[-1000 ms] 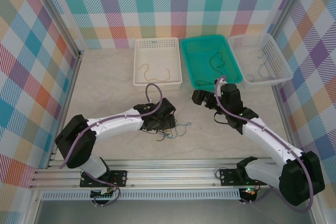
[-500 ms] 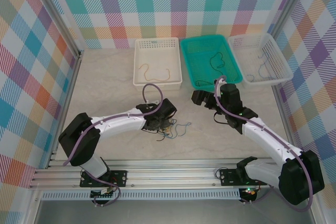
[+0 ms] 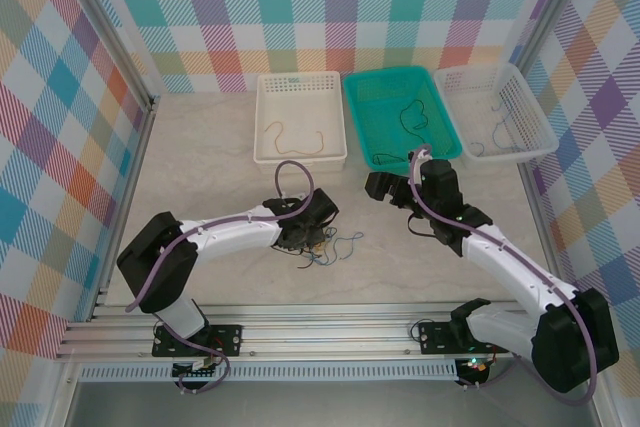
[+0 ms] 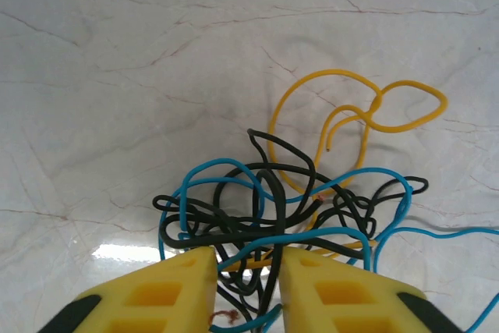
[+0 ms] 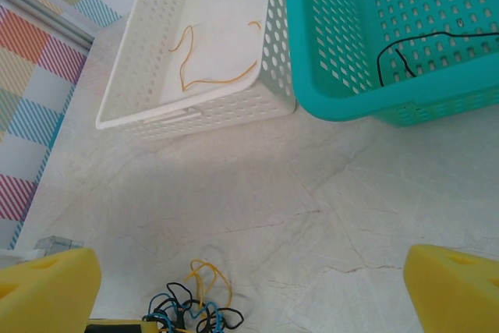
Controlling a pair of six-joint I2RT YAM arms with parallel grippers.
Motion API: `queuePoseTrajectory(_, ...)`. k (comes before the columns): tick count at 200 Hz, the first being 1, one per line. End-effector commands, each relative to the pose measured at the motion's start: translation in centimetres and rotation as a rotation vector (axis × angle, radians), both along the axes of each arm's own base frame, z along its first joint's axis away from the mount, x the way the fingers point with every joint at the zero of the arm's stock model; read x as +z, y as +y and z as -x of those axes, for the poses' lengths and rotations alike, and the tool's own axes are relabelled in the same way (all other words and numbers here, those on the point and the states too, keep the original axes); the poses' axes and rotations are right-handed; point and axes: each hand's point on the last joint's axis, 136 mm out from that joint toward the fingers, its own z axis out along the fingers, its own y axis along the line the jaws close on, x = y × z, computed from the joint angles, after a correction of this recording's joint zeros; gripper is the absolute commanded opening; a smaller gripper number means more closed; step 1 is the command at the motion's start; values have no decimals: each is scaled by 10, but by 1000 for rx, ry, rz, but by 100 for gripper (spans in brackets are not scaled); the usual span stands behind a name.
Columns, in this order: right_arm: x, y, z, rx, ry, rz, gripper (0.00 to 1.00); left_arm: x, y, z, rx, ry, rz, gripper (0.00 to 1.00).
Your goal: Untangle the cables
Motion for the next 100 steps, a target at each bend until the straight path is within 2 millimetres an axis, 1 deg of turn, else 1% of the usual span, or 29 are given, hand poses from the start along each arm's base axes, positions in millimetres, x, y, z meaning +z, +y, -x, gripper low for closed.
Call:
queuePoseTrajectory(1,9,-1,4,13,-37,6,100,12,-19,-6,-80,-35,35,22)
queuePoseTrajectory(12,9,-3,4,8,-44,10,100,15,-24,-8,-104,-47,39,11)
queuePoseTrajectory(18,10,-3,5,11,-46,10,100,16,-25,-9,-109,-50,39,4)
queuePoseTrajectory(23,11,-2,5,14,-48,9,100,17,-25,-10,-112,-54,36,0)
queuePoseTrajectory(53,10,1,8,37,-40,-3,100,23,-29,-15,-144,-80,32,0)
queuePoseTrajectory(74,7,3,10,46,-29,-10,100,32,-39,-19,-195,-120,66,0)
queuePoseTrajectory(81,5,0,10,25,-15,-7,100,36,-43,-20,-222,-133,76,0)
queuePoseTrajectory(100,-8,-16,7,-88,61,17,100,46,-53,-24,-296,-165,79,0)
